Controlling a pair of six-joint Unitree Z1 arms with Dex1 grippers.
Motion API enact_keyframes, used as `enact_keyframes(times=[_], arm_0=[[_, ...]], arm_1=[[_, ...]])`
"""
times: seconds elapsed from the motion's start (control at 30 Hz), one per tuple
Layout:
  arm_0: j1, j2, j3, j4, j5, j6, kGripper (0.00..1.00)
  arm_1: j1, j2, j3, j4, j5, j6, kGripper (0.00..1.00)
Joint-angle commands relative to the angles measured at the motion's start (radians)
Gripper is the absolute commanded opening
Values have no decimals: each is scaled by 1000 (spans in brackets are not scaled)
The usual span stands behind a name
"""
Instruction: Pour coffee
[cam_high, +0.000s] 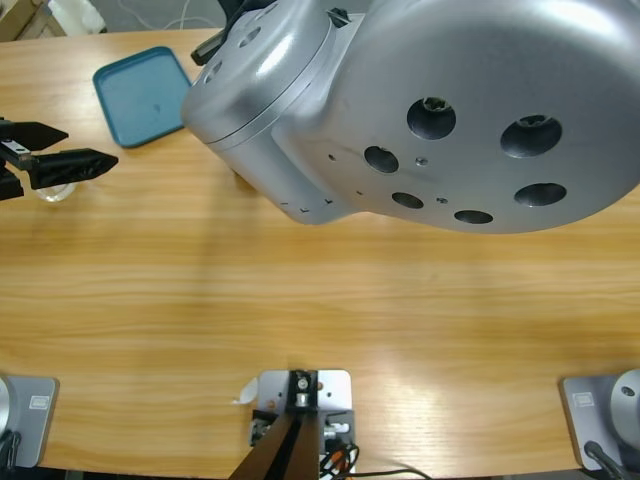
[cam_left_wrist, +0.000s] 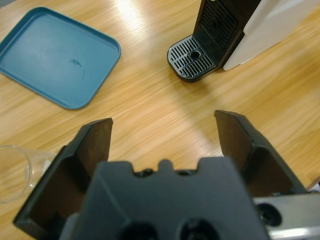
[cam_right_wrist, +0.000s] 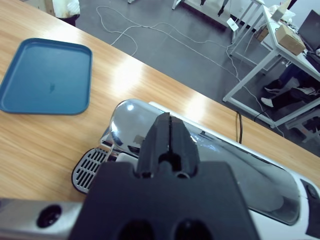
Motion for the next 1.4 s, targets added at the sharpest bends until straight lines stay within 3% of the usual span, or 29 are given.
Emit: enact_keyframes(times=[0.03,0.07,0.1,0.13,0.2,0.23,0.27,0.4,0.57,0.73,0.93,1.07,1.3,1.33,1.4], arm_0=[[-6,22,34,-10,-8,-12,884],[-6,21,34,-10,-8,-12,891],[-6,19,34,-10,-9,-12,900],[-6,19,34,-10,-10,-12,908],[-6,17,34,-10,-10,-12,913],[-6,17,34,-10,-10,-12,913],[-6,18,34,-10,-8,-13,913],[-6,17,42,-21,0,-14,917],[6,-10,47,-20,23,-27,918],[173,-149,92,-39,26,-78,918],[210,-96,107,-58,43,-103,904],[293,-47,111,-59,96,-99,868],[413,17,153,-101,102,-6,867],[430,20,156,-101,96,7,856],[456,32,160,-100,56,59,725]], arm_1=[[-15,-5,111,83,207,1,0],[-26,-41,121,83,256,1,0],[-42,-75,131,83,304,1,84],[-65,-117,148,83,370,3,389],[-105,-182,181,83,445,6,800],[-122,-216,200,83,463,6,949],[-140,-253,221,84,475,3,997],[-216,-426,313,91,552,-37,1000],[-242,-660,419,197,560,-101,934],[-336,-884,619,230,661,-80,931],[-386,-922,718,250,698,-56,950],[-444,-922,774,216,777,-40,998],[-459,-893,795,188,782,-15,1000],[-459,-900,802,181,786,-10,1000],[-459,-921,814,169,787,-5,1000]])
